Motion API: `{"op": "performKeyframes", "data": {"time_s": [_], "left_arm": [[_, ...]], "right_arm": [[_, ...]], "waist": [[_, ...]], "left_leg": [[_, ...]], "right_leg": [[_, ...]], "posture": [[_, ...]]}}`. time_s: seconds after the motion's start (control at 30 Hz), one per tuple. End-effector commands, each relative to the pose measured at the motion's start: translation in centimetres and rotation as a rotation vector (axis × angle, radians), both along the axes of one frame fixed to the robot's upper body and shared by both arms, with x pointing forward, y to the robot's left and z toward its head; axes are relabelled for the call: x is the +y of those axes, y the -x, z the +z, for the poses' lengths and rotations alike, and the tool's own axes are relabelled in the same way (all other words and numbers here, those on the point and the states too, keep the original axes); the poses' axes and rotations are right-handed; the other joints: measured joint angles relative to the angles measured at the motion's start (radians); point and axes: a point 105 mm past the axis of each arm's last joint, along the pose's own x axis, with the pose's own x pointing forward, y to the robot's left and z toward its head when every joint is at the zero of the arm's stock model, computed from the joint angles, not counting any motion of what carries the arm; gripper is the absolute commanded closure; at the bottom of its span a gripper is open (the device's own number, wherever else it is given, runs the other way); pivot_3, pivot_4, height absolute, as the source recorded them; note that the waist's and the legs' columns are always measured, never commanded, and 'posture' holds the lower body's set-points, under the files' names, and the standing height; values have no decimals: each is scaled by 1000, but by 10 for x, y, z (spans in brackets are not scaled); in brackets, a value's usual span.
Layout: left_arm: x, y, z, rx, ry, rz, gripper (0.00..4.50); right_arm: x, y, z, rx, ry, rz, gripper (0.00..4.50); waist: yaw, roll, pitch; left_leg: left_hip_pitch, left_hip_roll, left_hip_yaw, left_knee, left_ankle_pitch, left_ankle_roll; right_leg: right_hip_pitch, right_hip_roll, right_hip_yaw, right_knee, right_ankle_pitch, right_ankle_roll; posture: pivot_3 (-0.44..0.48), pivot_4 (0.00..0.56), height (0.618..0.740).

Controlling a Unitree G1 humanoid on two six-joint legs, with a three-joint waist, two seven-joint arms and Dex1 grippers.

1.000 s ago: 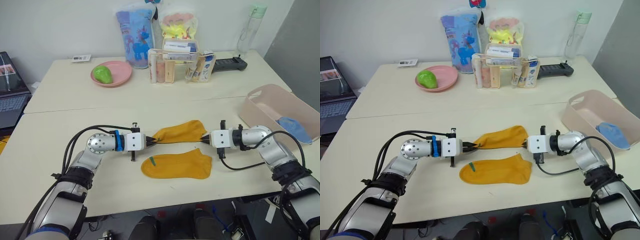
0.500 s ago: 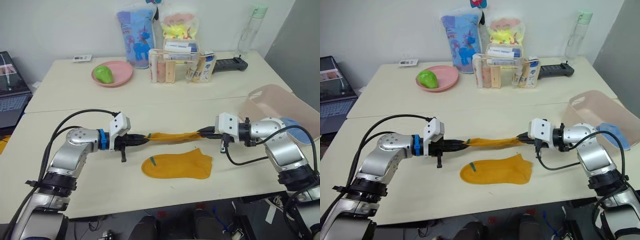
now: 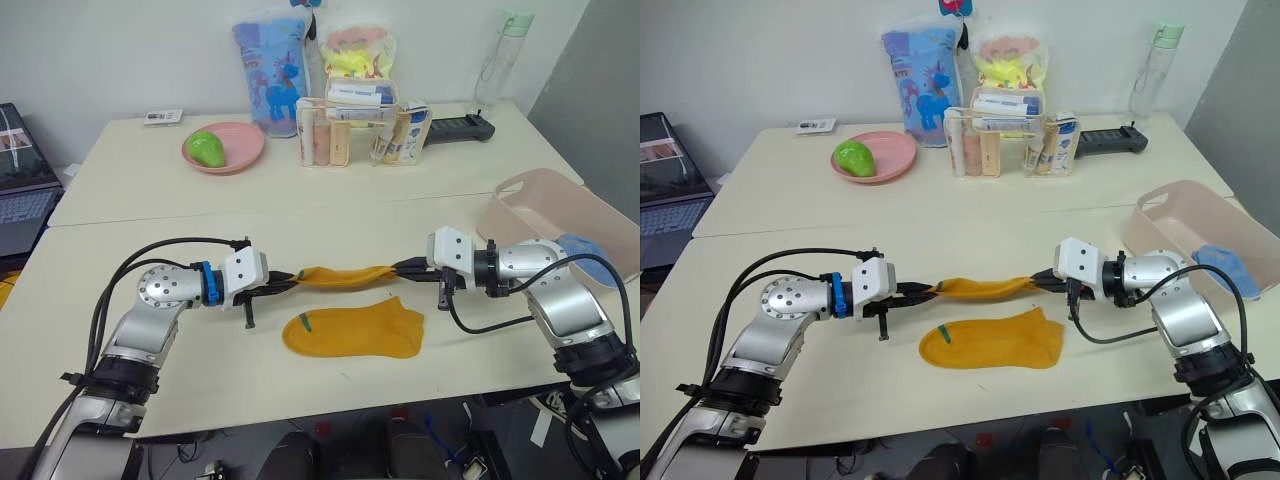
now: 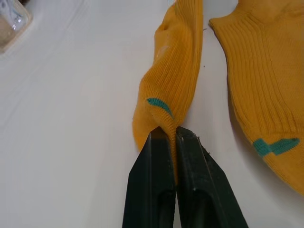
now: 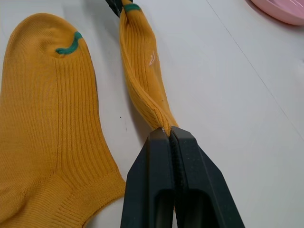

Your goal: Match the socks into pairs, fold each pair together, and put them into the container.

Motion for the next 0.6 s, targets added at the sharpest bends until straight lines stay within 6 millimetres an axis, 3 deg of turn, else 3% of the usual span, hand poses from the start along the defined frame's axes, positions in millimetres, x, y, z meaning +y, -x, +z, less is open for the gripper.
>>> {"op": "performKeyframes", "data": {"time_s": [0.03,0.23,0.37,0.6], "left_arm": [[6,-2,7,-54,3,18,3444],[7,-2,5,-40,15,34,1544],[13,5,4,-95,-41,-8,1544],[6,16,5,-244,-132,-136,1544]], "right_arm": [[4,1,15,-45,-25,20,4500],[6,0,15,-45,-25,26,4500],[6,0,15,-44,-24,27,4500],[7,-1,14,-37,-27,23,4500]], "waist": [[0,0,0],[0,0,0],[-1,0,0],[1,0,0]], "left_leg": [[0,0,0,0,0,0],[0,0,0,0,0,0],[0,0,0,0,0,0],[0,0,0,0,0,0]], "right_leg": [[0,0,0,0,0,0],[0,0,0,0,0,0],[0,0,0,0,0,0],[0,0,0,0,0,0]], "posture": [[0,150,740],[0,150,740],[0,150,740],[0,150,740]]}}
